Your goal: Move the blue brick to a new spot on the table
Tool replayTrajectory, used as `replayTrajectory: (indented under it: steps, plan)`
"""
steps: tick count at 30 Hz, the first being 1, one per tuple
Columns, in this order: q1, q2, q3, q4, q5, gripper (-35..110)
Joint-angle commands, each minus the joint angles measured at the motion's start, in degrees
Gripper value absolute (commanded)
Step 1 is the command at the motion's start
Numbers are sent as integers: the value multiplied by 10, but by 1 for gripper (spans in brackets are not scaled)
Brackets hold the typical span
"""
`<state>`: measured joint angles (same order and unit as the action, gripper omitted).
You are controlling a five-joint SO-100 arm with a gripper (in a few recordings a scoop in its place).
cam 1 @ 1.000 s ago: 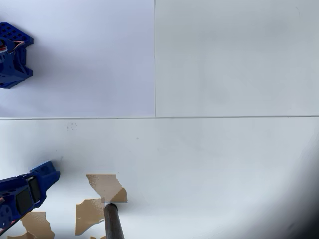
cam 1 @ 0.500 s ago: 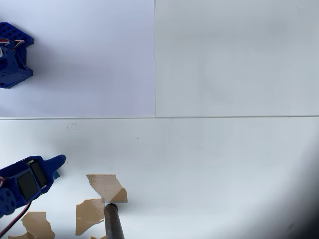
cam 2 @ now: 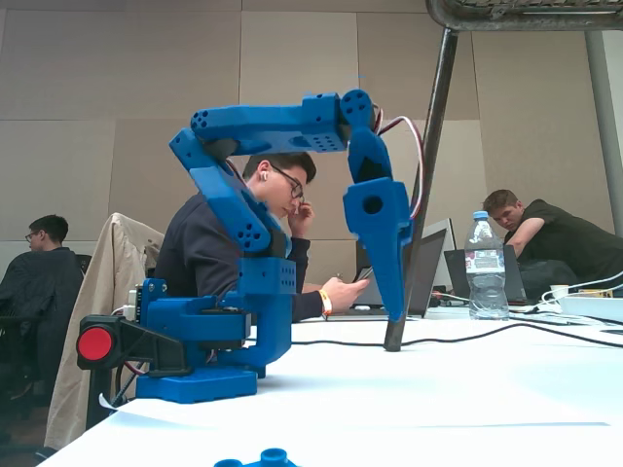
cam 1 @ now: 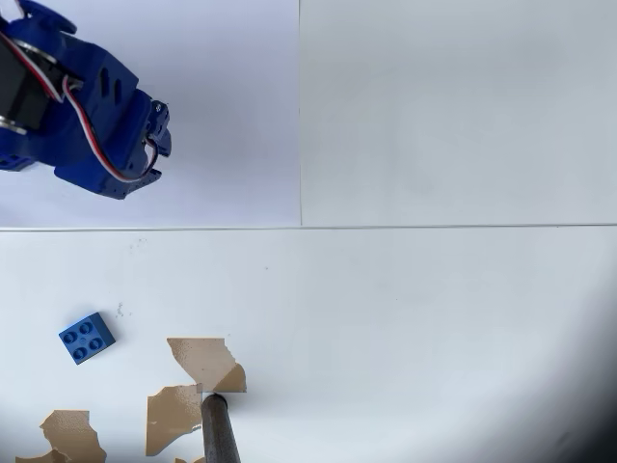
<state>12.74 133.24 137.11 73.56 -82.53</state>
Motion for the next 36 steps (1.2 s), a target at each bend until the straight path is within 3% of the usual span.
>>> replayTrajectory:
  steps: [1, 8, 16, 23, 36]
  plan:
    - [-60, 50, 43, -36, 11, 2]
    - [-160, 54, 86, -86, 49, 0]
    - [-216, 221, 211, -66, 63, 0]
    - [-207, 454, 339, -2, 33, 0]
    - [-149, 579, 439, -7, -32, 0]
